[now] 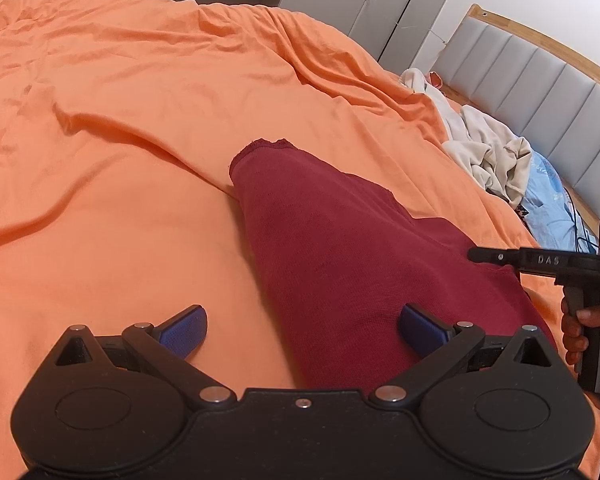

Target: Fold small clothes

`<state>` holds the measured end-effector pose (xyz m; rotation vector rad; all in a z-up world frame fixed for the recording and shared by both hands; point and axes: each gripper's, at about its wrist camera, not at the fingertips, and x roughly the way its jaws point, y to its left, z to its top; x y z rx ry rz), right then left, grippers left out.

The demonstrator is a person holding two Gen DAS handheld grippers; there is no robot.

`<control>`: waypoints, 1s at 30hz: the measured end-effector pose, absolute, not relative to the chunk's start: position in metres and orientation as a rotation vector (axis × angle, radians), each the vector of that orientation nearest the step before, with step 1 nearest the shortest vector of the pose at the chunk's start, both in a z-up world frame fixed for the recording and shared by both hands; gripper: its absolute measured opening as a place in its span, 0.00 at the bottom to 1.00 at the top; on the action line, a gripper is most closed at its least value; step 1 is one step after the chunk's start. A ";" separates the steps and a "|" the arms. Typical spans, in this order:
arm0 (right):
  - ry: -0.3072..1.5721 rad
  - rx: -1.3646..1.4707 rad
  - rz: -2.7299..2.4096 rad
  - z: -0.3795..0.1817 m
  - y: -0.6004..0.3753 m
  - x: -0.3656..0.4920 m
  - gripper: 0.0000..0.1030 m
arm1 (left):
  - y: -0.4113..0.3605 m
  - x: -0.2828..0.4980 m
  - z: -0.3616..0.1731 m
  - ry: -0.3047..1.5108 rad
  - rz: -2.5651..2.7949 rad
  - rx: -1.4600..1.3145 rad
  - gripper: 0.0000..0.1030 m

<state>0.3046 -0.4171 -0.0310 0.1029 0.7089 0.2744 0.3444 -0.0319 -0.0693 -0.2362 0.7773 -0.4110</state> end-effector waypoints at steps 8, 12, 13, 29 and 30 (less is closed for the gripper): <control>0.742 0.092 0.253 -0.037 -0.415 0.310 0.17 | -0.032 0.345 -0.069 0.778 -0.412 -0.239 1.00; 0.757 0.153 0.243 -0.042 -0.427 0.312 0.37 | -0.031 0.345 -0.069 0.779 -0.411 -0.239 1.00; 0.762 0.169 0.239 -0.043 -0.430 0.313 0.41 | -0.031 0.345 -0.069 0.779 -0.411 -0.239 1.00; 0.781 0.370 0.293 -0.056 -0.447 0.326 0.52 | -0.031 0.345 -0.069 0.779 -0.411 -0.238 1.00; 0.774 0.367 0.296 -0.055 -0.446 0.325 0.54 | -0.031 0.345 -0.069 0.779 -0.411 -0.238 1.00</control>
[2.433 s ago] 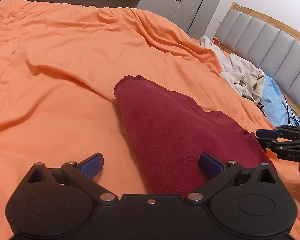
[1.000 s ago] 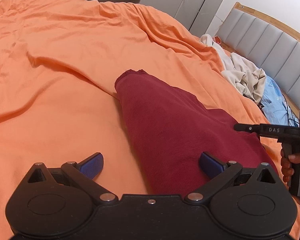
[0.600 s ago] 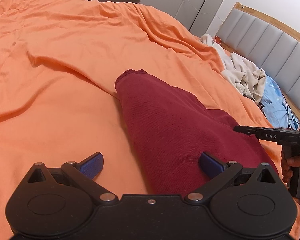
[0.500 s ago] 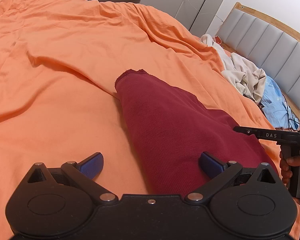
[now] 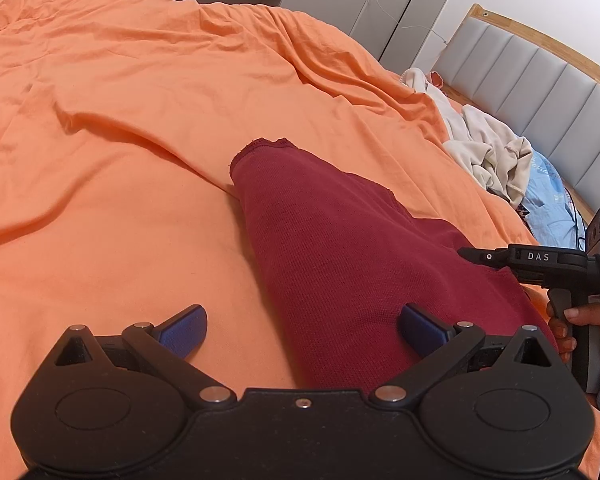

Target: Fold small clothes

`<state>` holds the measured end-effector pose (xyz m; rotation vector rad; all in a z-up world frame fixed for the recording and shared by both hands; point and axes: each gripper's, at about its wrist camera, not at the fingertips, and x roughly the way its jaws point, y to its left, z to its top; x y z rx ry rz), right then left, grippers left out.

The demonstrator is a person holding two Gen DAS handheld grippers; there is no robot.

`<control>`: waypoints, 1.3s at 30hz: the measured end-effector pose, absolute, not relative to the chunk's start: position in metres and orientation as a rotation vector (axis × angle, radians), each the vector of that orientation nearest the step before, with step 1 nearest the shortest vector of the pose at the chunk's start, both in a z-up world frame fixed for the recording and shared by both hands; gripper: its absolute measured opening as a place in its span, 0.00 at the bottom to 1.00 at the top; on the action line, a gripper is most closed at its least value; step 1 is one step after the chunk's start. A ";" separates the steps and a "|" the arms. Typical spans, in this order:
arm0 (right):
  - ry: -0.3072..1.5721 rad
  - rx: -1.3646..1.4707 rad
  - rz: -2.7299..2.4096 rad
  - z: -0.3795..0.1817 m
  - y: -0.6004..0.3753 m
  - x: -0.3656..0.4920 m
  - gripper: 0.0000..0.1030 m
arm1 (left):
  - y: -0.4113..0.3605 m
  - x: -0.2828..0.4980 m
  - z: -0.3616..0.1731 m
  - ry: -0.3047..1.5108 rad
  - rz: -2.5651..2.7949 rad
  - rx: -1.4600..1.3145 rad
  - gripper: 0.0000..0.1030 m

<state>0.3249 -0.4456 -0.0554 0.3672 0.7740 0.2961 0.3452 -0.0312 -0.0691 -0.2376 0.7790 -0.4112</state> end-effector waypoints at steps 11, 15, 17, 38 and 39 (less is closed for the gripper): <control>0.783 0.355 0.285 -0.064 -0.438 0.337 0.60 | -0.031 0.345 -0.069 0.780 -0.411 -0.237 1.00; 0.788 0.347 0.299 -0.061 -0.437 0.334 0.44 | -0.032 0.345 -0.069 0.780 -0.411 -0.237 1.00; 0.787 0.333 0.306 -0.059 -0.435 0.333 0.37 | -0.032 0.345 -0.069 0.780 -0.411 -0.237 1.00; 0.781 0.209 0.294 -0.054 -0.418 0.329 0.32 | -0.023 0.353 -0.078 0.789 -0.425 -0.347 0.96; 0.783 0.209 0.295 -0.054 -0.418 0.330 0.32 | -0.021 0.354 -0.078 0.789 -0.431 -0.368 0.93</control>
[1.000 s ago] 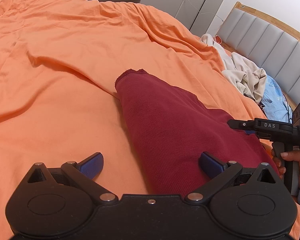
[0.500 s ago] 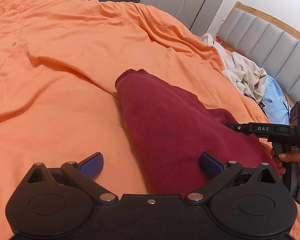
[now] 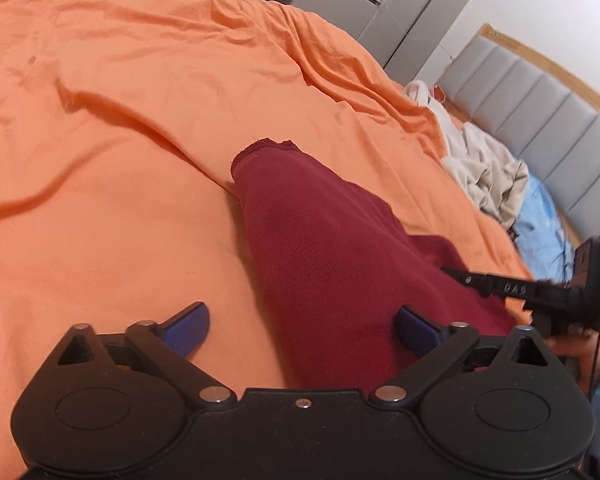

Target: Fold small clothes

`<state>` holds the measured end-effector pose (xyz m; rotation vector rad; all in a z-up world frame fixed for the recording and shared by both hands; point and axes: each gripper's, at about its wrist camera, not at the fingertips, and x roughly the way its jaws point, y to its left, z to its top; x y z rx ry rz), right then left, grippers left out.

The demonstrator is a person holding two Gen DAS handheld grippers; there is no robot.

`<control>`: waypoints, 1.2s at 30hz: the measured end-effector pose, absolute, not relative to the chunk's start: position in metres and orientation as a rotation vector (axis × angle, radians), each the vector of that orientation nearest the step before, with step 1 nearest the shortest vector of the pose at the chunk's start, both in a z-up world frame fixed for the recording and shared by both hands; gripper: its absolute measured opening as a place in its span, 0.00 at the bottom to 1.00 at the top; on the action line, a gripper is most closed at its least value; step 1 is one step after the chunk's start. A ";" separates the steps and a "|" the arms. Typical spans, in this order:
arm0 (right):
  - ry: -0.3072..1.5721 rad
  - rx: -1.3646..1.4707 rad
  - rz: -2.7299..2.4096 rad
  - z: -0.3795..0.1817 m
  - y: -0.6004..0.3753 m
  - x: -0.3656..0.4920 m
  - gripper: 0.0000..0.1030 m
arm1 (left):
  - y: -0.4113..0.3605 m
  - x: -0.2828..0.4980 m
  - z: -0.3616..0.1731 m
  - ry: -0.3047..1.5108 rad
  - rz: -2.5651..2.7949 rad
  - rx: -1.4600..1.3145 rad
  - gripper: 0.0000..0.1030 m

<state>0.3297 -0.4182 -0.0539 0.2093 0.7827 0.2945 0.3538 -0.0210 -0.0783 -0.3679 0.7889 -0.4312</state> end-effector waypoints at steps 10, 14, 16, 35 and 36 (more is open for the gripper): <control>0.789 0.209 0.293 -0.057 -0.419 0.330 0.34 | 0.001 0.358 -0.085 0.801 -0.437 -0.604 0.73; 0.790 0.207 0.291 -0.057 -0.418 0.329 0.35 | 0.007 0.363 -0.093 0.830 -0.441 -0.688 0.70; 0.791 0.208 0.291 -0.057 -0.418 0.329 0.35 | 0.009 0.365 -0.095 0.840 -0.445 -0.714 0.64; 0.699 0.195 0.262 -0.020 -0.402 0.321 0.15 | -0.039 0.362 -0.054 0.782 -0.435 -0.294 0.30; 0.683 0.201 0.268 -0.016 -0.402 0.319 0.15 | -0.041 0.363 -0.050 0.780 -0.435 -0.272 0.29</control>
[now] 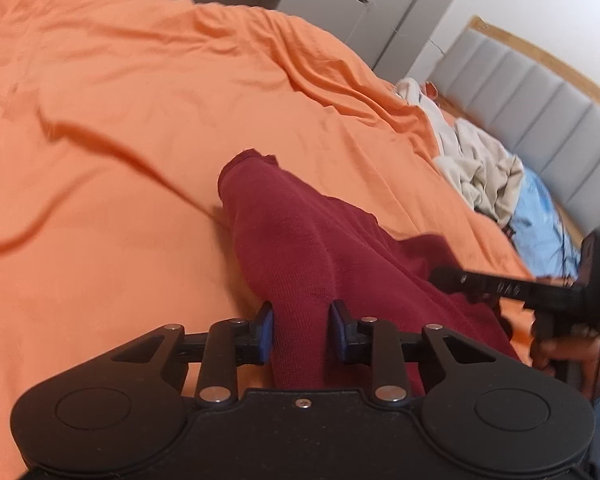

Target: Fold small clothes

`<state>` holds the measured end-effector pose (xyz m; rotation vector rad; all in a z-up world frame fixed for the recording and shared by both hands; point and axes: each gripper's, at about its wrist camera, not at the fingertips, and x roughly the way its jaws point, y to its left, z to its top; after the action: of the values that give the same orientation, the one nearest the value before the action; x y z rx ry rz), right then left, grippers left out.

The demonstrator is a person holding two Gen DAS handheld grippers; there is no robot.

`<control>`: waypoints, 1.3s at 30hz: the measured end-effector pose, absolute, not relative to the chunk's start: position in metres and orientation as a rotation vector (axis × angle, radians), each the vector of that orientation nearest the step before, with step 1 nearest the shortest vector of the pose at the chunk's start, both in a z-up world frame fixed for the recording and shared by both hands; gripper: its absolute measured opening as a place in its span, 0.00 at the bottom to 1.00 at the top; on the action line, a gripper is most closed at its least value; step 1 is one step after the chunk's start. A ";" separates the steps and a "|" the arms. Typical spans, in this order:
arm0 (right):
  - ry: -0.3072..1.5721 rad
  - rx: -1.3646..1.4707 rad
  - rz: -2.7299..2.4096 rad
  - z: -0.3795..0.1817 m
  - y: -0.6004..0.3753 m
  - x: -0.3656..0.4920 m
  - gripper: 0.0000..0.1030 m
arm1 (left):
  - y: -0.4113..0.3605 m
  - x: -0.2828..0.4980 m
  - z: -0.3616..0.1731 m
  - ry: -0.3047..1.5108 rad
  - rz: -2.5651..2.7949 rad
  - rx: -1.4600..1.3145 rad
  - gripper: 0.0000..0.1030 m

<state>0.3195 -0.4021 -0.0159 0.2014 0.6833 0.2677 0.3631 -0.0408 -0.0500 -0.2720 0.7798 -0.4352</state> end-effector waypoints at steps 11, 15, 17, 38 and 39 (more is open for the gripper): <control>0.463 0.277 0.416 0.028 -0.369 0.307 0.15 | -0.057 0.354 0.013 0.675 -0.440 0.018 0.25; 0.415 0.291 0.465 0.035 -0.344 0.316 0.15 | -0.042 0.351 0.031 0.652 -0.392 0.060 0.25; 0.417 0.310 0.488 0.033 -0.331 0.325 0.15 | -0.030 0.350 0.039 0.641 -0.354 0.080 0.25; 0.685 0.411 0.387 -0.043 -0.290 0.406 0.15 | 0.057 0.369 -0.001 0.801 -0.140 0.057 0.25; 0.692 0.404 0.377 -0.044 -0.291 0.403 0.15 | 0.058 0.371 -0.004 0.809 -0.138 0.055 0.26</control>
<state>0.4025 -0.2906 -0.0436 0.4040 0.6916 0.3771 0.3706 0.0580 -0.0044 0.0554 0.8089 -0.1383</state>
